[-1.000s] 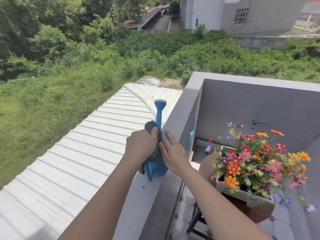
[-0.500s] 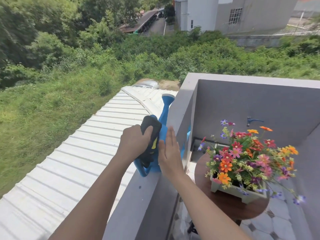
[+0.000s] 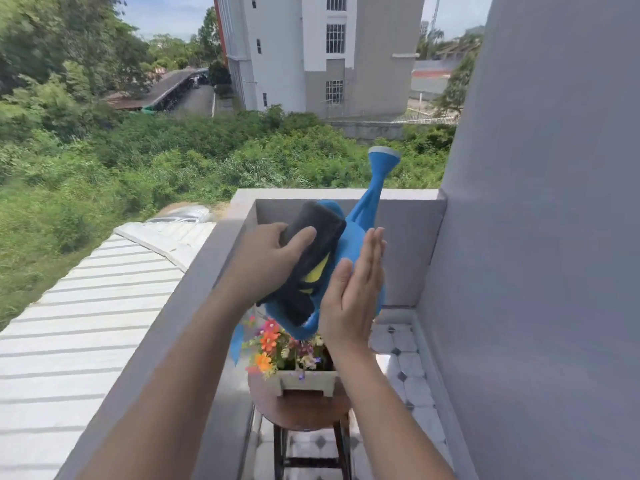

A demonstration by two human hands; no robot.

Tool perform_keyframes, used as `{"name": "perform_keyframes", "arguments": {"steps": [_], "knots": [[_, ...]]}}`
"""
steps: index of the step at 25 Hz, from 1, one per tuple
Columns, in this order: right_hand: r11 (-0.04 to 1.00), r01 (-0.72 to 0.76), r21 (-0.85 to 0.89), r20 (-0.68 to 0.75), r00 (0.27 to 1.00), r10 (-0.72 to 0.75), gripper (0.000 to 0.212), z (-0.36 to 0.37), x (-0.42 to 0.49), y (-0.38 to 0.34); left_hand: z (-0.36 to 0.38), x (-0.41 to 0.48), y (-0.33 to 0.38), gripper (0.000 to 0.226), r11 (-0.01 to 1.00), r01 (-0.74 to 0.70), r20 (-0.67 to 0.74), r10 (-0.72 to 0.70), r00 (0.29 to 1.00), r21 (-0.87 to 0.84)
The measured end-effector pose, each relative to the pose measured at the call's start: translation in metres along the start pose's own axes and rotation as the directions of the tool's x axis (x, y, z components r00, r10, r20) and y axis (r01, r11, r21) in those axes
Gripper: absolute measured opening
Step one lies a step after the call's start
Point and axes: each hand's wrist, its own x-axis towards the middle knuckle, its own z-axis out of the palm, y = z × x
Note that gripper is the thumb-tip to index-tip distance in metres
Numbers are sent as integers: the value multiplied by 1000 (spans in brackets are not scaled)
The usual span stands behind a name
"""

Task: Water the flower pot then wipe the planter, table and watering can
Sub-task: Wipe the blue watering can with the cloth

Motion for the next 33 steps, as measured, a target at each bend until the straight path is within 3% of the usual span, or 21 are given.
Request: {"name": "perform_keyframes", "arguments": {"steps": [3,8,15,18,26,33], "knots": [[993,-83,-89,-39,996,80,56,-71,16,63,89,-4,38,51,999,-40,69,41,997,-8],[959,-225,-172,121,961,247,49,-150,-6,175,225,-31,35,40,999,20,131,-23,991,25],[799,-514,-312,427,676,601,50,-166,-100,335,392,-106,-82,37,966,258,221,-257,941,25],[755,-477,-450,508,560,655,52,-154,-148,421,464,-137,-158,37,933,358,248,-357,900,43],[659,-174,-732,595,308,743,55,-107,-306,647,648,-220,-370,34,895,433,390,-437,810,105],[606,-122,-786,570,238,787,55,-88,-391,774,759,-267,-467,32,889,436,423,-453,785,143]]}}
